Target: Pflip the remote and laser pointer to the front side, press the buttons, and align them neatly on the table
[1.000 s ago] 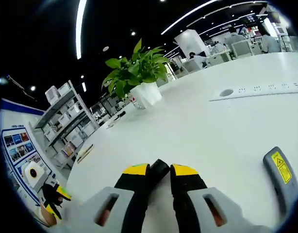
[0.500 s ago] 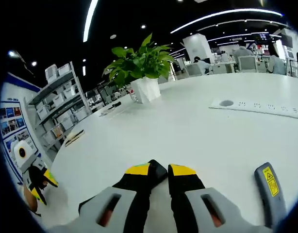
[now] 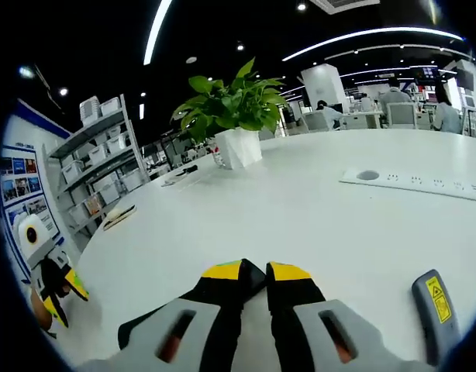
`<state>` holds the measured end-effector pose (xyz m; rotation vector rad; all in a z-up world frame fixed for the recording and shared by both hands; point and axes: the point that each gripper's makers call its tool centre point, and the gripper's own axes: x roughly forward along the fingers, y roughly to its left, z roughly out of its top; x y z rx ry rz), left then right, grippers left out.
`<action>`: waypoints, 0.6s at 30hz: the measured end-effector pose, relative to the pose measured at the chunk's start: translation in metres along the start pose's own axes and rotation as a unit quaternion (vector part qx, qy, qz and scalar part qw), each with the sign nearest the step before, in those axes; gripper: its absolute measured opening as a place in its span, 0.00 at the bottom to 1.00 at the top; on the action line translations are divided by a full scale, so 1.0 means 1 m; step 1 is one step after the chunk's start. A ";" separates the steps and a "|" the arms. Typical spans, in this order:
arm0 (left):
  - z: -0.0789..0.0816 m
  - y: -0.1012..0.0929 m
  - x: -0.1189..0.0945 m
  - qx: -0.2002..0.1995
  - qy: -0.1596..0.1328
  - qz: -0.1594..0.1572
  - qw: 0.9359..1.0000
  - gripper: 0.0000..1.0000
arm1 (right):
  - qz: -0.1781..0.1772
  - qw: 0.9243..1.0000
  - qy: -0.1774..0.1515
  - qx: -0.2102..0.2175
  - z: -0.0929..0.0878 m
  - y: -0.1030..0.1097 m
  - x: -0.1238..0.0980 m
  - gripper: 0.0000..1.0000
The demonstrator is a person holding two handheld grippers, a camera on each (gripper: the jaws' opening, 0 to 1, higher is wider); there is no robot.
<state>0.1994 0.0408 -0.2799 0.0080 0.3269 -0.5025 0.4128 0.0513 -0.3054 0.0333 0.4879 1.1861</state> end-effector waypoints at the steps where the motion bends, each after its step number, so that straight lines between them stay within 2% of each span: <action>1: 0.000 0.000 0.001 0.003 0.002 0.001 1.000 0.33 | 0.003 1.000 -0.004 0.003 0.001 0.001 0.001 0.14; 18: 0.001 0.000 0.000 0.008 0.004 0.005 1.000 0.33 | -0.004 1.000 -0.012 -0.020 0.006 -0.001 0.008 0.13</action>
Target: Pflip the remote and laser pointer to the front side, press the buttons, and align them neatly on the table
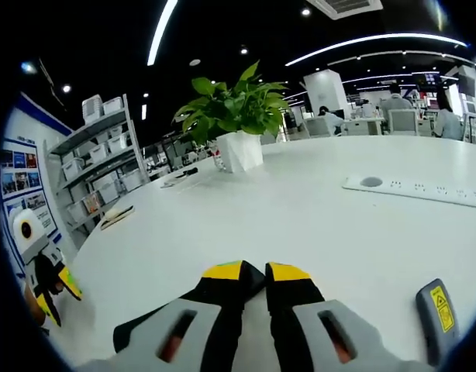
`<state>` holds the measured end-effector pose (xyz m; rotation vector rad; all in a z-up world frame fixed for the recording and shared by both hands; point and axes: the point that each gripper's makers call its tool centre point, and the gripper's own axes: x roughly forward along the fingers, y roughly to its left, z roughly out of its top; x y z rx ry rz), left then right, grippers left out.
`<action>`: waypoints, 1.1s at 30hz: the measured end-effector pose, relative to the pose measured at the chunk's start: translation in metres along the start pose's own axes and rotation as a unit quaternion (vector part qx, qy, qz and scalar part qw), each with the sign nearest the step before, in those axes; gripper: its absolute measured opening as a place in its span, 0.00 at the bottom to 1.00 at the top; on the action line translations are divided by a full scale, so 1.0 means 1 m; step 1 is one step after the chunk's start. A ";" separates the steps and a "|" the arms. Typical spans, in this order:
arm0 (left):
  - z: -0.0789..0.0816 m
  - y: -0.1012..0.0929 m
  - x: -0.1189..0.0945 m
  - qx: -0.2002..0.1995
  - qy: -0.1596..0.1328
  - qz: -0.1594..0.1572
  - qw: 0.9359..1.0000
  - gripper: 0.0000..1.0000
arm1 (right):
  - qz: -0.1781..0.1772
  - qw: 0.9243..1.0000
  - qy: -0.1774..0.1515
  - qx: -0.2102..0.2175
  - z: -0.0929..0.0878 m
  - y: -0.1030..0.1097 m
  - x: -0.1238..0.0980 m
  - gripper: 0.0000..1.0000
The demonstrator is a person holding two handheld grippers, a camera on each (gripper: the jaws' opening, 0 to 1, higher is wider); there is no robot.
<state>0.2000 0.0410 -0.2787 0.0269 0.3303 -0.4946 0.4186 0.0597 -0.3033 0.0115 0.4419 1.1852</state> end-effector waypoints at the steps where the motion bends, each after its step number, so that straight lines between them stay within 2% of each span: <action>1: 0.000 0.000 0.000 0.000 0.000 0.000 1.000 0.33 | 0.000 1.000 -0.001 -0.002 0.001 -0.001 0.000 0.12; 8: 0.002 0.001 0.001 -0.006 -0.004 0.001 1.000 0.33 | -0.007 1.000 -0.003 -0.010 0.002 -0.003 0.001 0.11; 14: 0.002 0.001 0.001 -0.012 -0.007 -0.001 1.000 0.33 | -0.024 1.000 -0.010 0.014 0.006 -0.013 -0.004 0.14; 18: 0.011 0.003 -0.001 -0.069 -0.042 -0.009 0.997 0.34 | -0.018 1.000 -0.014 0.015 0.009 -0.010 -0.006 0.18; 26: 0.021 0.012 -0.008 -0.058 -0.057 0.013 0.997 0.40 | -0.013 1.000 -0.011 -0.020 0.018 0.004 -0.010 0.24; 30: 0.025 0.014 -0.007 -0.079 -0.077 0.015 0.994 0.41 | -0.007 1.000 -0.007 -0.028 0.021 0.009 -0.010 0.32; 31: 0.028 0.018 -0.005 -0.101 -0.095 0.014 0.990 0.40 | -0.002 1.000 -0.001 -0.027 0.018 0.014 -0.010 0.34; 33: 0.027 0.020 -0.003 -0.099 -0.091 0.015 0.991 0.42 | 0.003 1.000 0.010 -0.023 0.014 0.018 -0.011 0.36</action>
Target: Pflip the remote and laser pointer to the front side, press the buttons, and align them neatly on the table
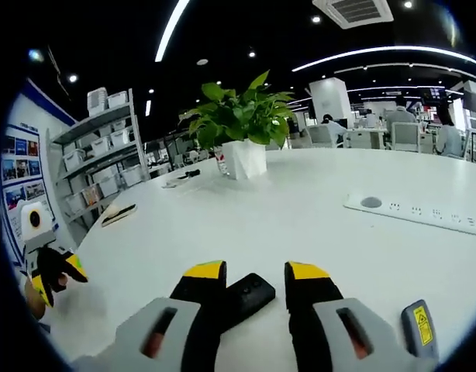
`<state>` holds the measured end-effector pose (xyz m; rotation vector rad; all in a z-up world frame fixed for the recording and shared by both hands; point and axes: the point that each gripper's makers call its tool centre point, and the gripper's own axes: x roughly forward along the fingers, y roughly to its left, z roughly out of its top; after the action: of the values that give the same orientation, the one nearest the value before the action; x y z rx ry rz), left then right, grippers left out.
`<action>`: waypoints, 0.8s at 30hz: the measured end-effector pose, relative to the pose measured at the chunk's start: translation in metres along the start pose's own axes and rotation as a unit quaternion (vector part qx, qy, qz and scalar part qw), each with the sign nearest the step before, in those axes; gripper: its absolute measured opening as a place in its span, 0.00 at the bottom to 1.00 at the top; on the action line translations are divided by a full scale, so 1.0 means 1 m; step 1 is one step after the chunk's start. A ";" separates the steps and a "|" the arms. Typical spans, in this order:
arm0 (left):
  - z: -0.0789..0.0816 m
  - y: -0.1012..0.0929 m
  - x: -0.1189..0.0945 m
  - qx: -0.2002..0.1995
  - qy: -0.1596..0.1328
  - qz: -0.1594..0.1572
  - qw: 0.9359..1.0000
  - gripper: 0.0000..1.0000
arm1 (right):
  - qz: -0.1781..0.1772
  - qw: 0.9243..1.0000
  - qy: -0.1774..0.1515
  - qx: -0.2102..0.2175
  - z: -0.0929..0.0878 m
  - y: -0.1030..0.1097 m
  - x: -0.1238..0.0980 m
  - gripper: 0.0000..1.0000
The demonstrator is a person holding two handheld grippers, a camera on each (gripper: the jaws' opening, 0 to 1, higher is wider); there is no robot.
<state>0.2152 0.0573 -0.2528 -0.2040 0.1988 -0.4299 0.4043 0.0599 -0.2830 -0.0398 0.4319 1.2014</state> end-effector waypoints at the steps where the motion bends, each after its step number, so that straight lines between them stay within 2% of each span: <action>1: 0.002 0.000 0.002 0.003 0.001 0.001 1.000 0.44 | 0.003 1.000 0.008 -0.002 -0.003 0.004 -0.001 0.37; 4: 0.003 -0.002 0.006 0.018 0.012 -0.001 1.000 0.44 | 0.006 1.000 0.015 -0.005 -0.009 0.012 -0.005 0.39; 7: 0.000 0.000 0.007 0.016 0.020 0.003 1.000 0.35 | 0.005 1.000 0.026 0.000 -0.014 0.015 -0.007 0.41; 8: -0.002 0.001 0.007 0.015 0.024 0.004 1.000 0.38 | 0.005 1.000 0.031 0.002 -0.015 0.016 -0.008 0.43; 11: 0.000 -0.004 0.007 0.000 0.012 0.000 1.000 0.47 | 0.009 1.000 0.024 -0.009 -0.012 0.031 -0.024 0.46; 13: 0.004 -0.005 0.003 -0.002 0.002 -0.001 1.000 0.41 | 0.012 0.999 0.022 -0.024 -0.012 0.042 -0.040 0.45; 14: 0.006 -0.006 0.001 -0.003 -0.002 -0.002 1.000 0.34 | 0.014 0.999 0.020 -0.032 -0.012 0.048 -0.049 0.42; 16: 0.017 -0.013 -0.004 -0.040 -0.039 -0.018 0.998 0.33 | 0.022 0.999 0.008 -0.026 -0.011 0.052 -0.061 0.39; 18: 0.017 -0.013 -0.009 -0.040 -0.040 -0.021 0.998 0.38 | 0.023 1.000 0.000 -0.019 -0.012 0.054 -0.069 0.40; 21: 0.013 -0.010 -0.012 -0.022 -0.027 -0.010 0.999 0.39 | 0.021 0.999 0.006 -0.023 -0.017 0.058 -0.078 0.39; 24: 0.013 -0.011 -0.015 -0.018 -0.026 -0.007 0.999 0.38 | 0.017 0.999 -0.006 -0.036 -0.012 0.058 -0.087 0.39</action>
<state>0.2011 0.0561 -0.2352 -0.2517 0.1544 -0.4354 0.3223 0.0003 -0.2528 -0.0863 0.3796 1.2487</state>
